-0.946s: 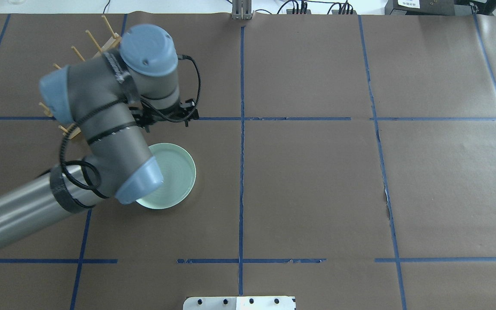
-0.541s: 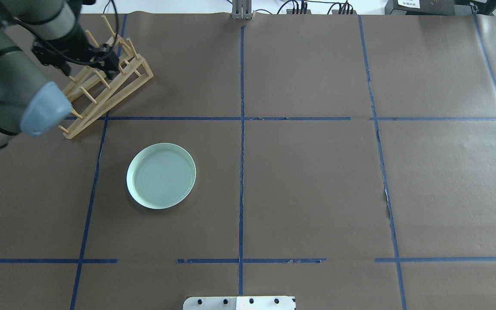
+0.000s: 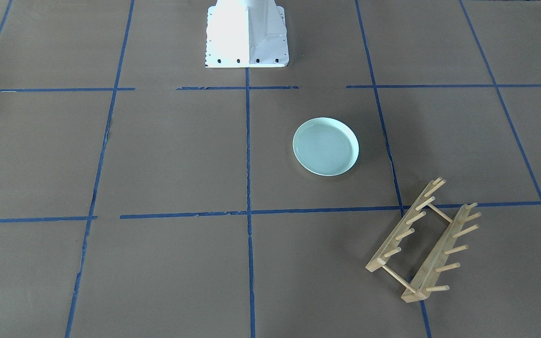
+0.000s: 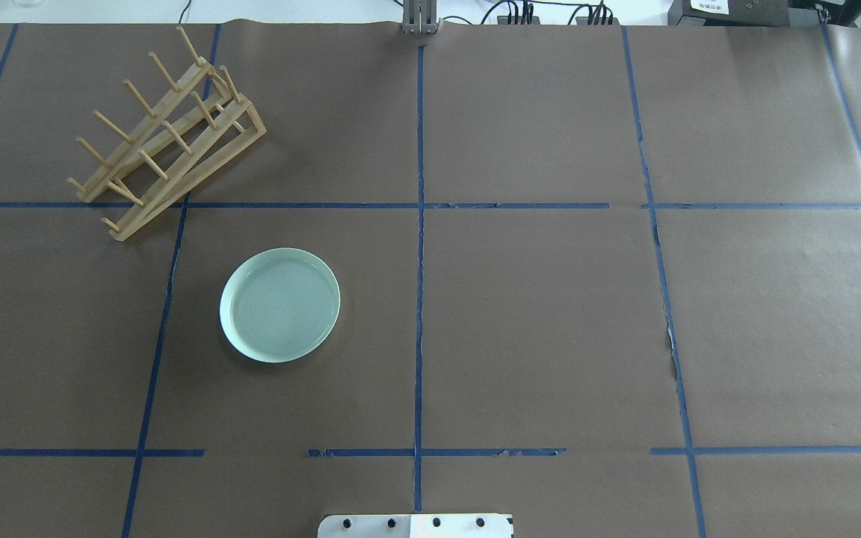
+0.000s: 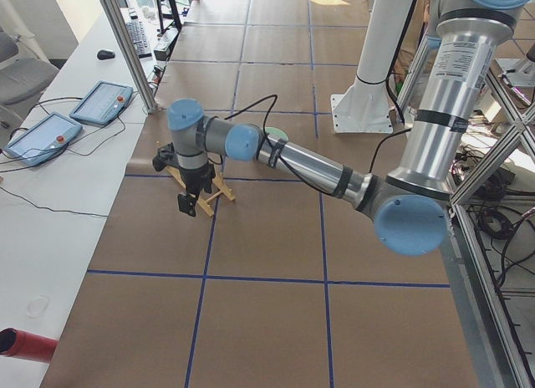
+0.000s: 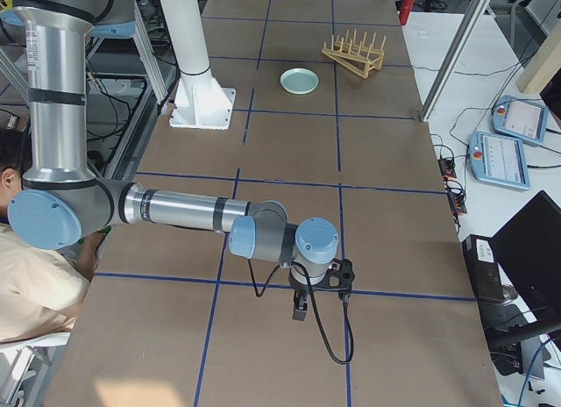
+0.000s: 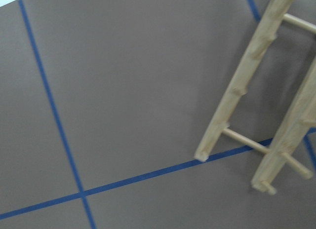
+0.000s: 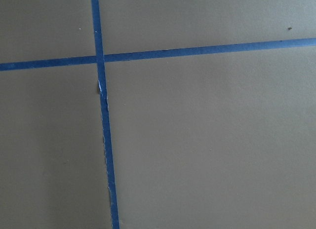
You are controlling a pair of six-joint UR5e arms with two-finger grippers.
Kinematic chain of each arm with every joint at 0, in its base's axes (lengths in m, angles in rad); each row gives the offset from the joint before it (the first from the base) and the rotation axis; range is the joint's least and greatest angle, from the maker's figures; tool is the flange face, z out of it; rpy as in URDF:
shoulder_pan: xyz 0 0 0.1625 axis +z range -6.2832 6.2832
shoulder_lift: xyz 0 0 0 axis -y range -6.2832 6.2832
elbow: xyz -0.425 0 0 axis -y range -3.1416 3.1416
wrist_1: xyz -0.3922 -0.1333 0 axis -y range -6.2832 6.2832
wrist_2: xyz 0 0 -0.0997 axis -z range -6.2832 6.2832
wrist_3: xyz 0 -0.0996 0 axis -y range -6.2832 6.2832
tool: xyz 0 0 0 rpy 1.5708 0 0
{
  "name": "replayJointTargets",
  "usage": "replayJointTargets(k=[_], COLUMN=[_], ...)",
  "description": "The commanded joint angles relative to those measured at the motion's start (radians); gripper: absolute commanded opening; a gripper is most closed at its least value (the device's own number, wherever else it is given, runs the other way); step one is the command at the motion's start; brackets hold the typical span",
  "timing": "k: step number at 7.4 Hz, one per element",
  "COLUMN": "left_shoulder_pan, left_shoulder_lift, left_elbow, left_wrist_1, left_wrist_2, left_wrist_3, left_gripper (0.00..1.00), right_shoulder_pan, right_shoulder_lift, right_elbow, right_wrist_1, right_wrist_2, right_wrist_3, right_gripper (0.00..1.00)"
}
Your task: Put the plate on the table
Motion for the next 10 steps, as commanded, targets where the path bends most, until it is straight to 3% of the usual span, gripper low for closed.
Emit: replayJointTargets(k=[1, 4, 10], left_shoulder_pan=[-0.074, -0.138, -0.146], left_shoulder_lift=[0.214, 0.244, 0.238], left_elbow=[0.016, 0.055, 0.041], left_wrist_1=[-0.14, -0.142, -0.135], left_wrist_2=[-0.07, -0.066, -0.063], left_wrist_3=[0.029, 0.026, 0.033], left_gripper=[1.0, 1.0, 1.0], right_shoulder_pan=[0.0, 0.0, 0.0], right_shoulder_lift=[0.0, 0.0, 0.0], right_elbow=[-0.001, -0.001, -0.001], right_wrist_1=[0.0, 0.0, 0.0], right_wrist_2=[0.0, 0.0, 0.0], right_wrist_3=[0.0, 0.0, 0.0], right_gripper=[1.0, 1.0, 1.0])
